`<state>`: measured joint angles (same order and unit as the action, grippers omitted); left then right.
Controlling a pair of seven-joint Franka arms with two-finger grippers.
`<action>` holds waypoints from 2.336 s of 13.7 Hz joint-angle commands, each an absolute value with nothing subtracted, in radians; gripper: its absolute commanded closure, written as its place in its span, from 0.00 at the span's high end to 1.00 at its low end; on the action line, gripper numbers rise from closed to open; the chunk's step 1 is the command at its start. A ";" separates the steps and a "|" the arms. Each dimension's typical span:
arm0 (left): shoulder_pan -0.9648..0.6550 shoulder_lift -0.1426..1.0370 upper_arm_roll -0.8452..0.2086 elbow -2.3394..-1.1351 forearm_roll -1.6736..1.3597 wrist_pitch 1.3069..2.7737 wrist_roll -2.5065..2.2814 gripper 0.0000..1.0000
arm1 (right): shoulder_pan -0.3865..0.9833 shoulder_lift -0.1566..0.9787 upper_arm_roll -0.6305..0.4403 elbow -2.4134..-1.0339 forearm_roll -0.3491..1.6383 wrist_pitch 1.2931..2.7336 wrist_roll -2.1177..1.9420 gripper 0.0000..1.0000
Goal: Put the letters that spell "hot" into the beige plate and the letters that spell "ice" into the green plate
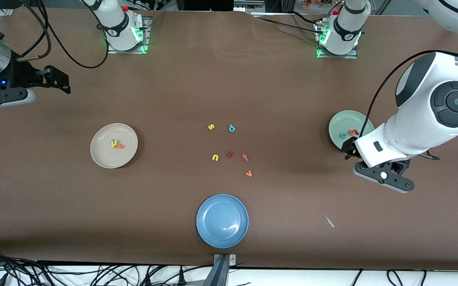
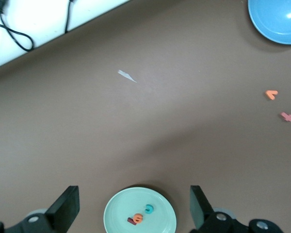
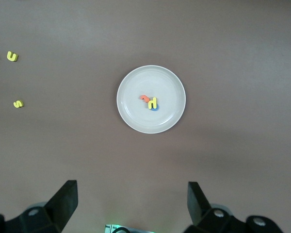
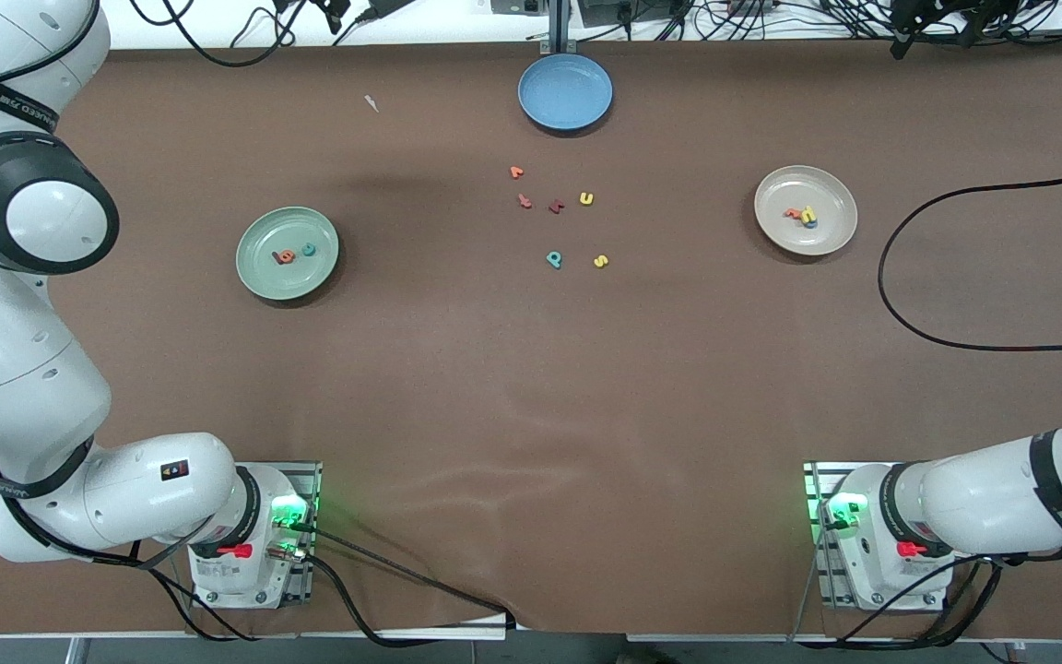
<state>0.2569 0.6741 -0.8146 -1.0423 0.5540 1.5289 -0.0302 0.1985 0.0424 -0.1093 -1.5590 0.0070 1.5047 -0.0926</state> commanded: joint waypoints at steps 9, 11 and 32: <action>-0.071 0.583 -0.125 -1.003 0.047 1.485 0.228 1.00 | 0.190 0.049 -0.135 -1.540 -0.003 1.488 -0.117 1.00; -0.141 0.584 -0.014 -1.000 0.015 1.427 0.212 1.00 | 0.189 0.052 -0.135 -1.540 -0.006 1.493 -0.135 1.00; -0.018 0.468 -0.032 -1.074 -0.037 1.350 0.098 0.81 | 0.173 0.078 -0.130 -1.466 -0.041 1.499 -0.117 1.00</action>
<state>-0.0286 0.5220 -0.0289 -1.0329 -0.0038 1.3508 0.0944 0.1745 0.0644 -0.1328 -1.5005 -0.0281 1.5176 -0.1207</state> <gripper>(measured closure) 0.088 0.000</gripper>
